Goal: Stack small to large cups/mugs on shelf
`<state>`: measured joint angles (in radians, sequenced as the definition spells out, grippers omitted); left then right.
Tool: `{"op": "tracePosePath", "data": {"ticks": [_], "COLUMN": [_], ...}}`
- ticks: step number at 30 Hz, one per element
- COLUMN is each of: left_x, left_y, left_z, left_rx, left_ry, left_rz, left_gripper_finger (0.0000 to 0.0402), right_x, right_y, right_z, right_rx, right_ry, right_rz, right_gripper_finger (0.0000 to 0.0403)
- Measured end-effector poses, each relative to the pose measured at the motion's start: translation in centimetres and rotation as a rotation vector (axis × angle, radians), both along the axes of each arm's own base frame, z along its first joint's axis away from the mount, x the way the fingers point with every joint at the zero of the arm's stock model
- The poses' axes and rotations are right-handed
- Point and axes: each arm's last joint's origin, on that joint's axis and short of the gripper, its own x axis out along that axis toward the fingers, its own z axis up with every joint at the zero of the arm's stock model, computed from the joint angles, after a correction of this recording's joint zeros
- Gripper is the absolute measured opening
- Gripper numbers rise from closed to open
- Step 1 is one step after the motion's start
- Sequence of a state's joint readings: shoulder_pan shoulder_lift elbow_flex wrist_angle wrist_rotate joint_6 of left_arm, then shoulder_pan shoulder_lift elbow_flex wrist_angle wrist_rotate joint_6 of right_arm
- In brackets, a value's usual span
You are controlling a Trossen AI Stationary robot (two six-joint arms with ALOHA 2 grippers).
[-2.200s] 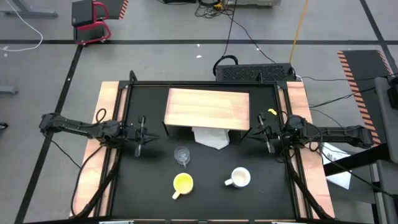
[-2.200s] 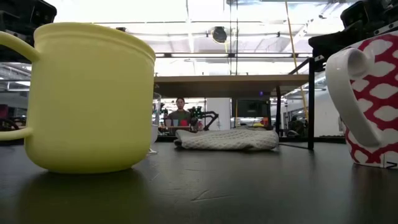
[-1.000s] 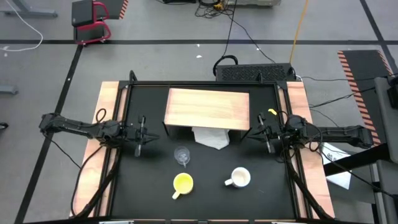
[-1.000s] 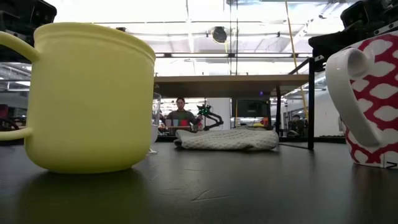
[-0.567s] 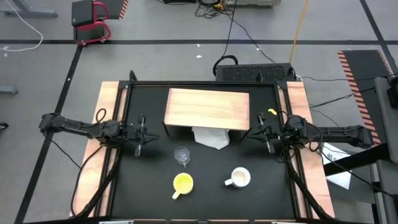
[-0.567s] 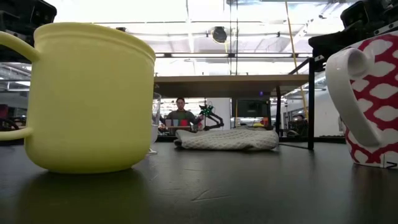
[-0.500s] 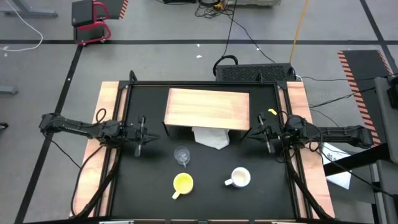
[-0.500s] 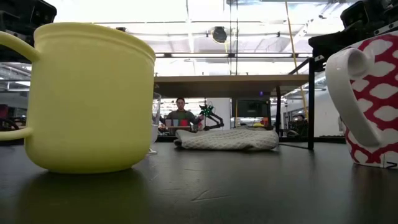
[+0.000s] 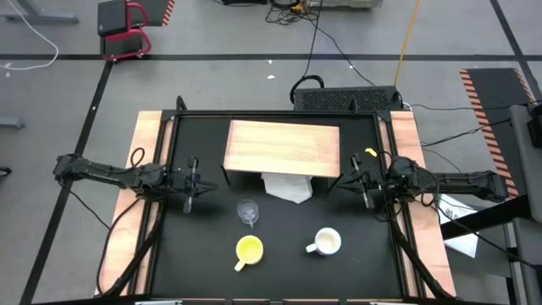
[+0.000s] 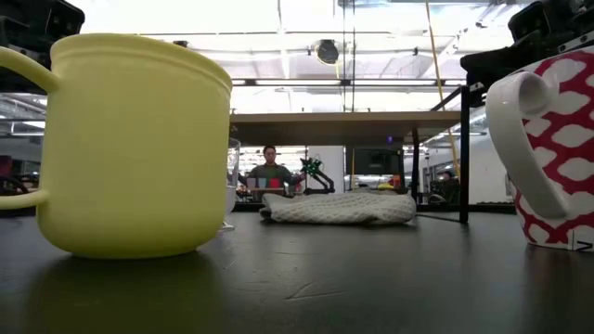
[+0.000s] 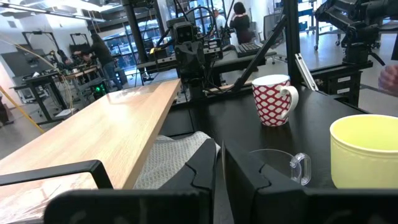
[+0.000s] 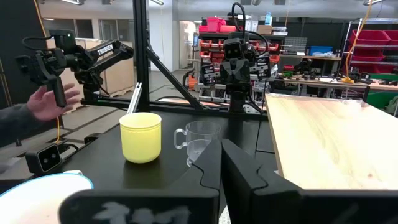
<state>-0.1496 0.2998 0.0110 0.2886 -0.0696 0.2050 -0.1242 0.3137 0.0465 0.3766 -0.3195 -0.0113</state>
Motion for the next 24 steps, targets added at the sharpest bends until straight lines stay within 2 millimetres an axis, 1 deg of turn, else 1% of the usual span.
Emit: {"op": "tracePosePath", "data": {"ticks": [12, 19, 24], "left_x": [0.0, 0.0, 0.0], "left_y": [0.0, 0.0, 0.0], "left_z": [0.0, 0.0, 0.0], "left_rx": [-0.002, -0.105, -0.114], "left_ry": [0.0, 0.008, 0.008], "left_rz": [0.0, 0.0, 0.0], "left_gripper_finger": [0.0033, 0.0033, 0.0033], "right_x": [0.0, 0.0, 0.0], "right_y": [0.0, 0.0, 0.0], "right_z": [0.0, 0.0, 0.0], "right_rx": [0.0, -0.032, -0.027], "right_ry": [0.0, -0.007, -0.005], "right_rz": [0.0, -0.002, -0.002], "right_gripper_finger": [0.0, 0.0, 0.0]}}
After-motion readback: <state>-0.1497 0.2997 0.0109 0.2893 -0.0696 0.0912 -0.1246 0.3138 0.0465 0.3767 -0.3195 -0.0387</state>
